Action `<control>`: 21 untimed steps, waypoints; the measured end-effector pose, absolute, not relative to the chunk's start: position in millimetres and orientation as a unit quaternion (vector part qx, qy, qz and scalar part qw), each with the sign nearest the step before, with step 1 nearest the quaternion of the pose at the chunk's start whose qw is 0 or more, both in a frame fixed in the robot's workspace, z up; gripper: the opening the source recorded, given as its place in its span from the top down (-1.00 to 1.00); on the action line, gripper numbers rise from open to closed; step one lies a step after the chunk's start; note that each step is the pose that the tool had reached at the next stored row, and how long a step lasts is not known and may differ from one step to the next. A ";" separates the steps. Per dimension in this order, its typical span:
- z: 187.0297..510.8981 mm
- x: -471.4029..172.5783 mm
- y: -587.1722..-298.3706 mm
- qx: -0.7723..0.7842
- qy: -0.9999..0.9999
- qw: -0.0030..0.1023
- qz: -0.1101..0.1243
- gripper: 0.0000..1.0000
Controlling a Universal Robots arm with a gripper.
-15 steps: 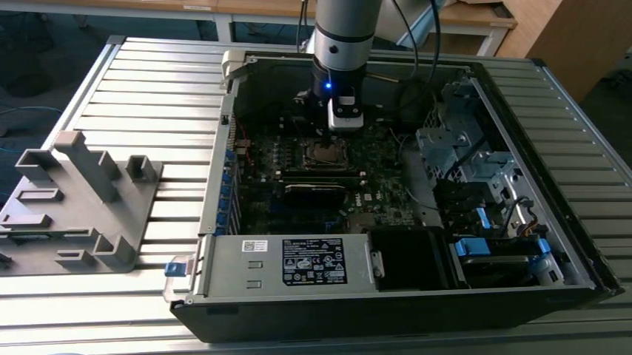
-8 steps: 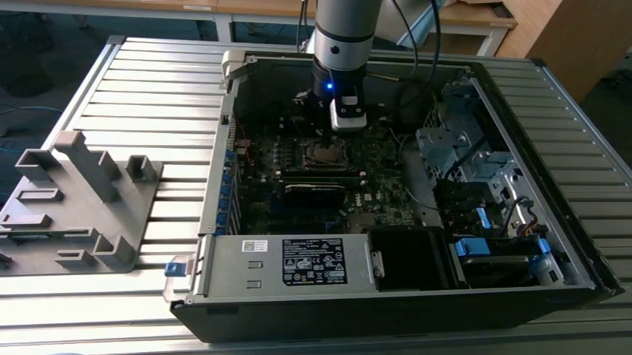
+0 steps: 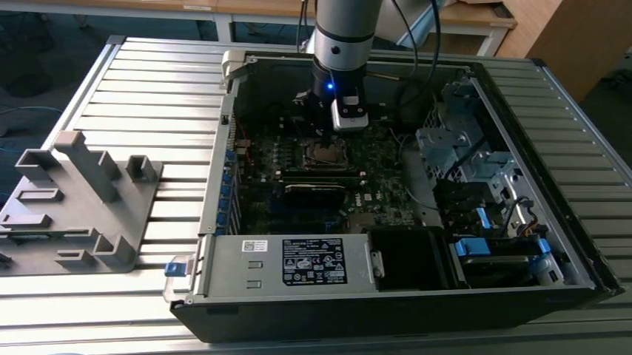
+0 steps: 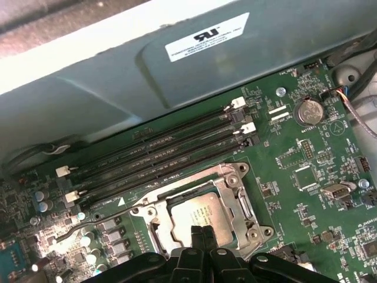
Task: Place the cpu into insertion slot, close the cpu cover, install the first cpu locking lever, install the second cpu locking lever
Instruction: 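Close the cpu cover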
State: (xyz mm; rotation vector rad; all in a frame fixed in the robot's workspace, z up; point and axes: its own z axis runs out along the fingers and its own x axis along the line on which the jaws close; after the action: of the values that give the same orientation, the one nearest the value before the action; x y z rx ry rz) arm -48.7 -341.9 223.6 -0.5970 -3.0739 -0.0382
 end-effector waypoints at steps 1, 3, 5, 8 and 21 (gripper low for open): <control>223.6 -48.7 -341.9 -0.191 -0.982 0.005 -0.012 0.79; 223.6 -48.7 -341.9 -0.190 -0.982 0.005 -0.012 0.79; 223.6 -48.7 -341.9 -0.190 -0.982 0.005 -0.012 0.79; 223.6 -48.7 -341.9 -0.181 -0.983 0.005 -0.013 0.79; 223.5 -48.7 -341.9 -0.168 -0.986 0.005 -0.013 0.79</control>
State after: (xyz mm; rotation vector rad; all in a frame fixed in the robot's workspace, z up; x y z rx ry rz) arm -48.7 -341.9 223.5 -0.5265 -3.0860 -0.0391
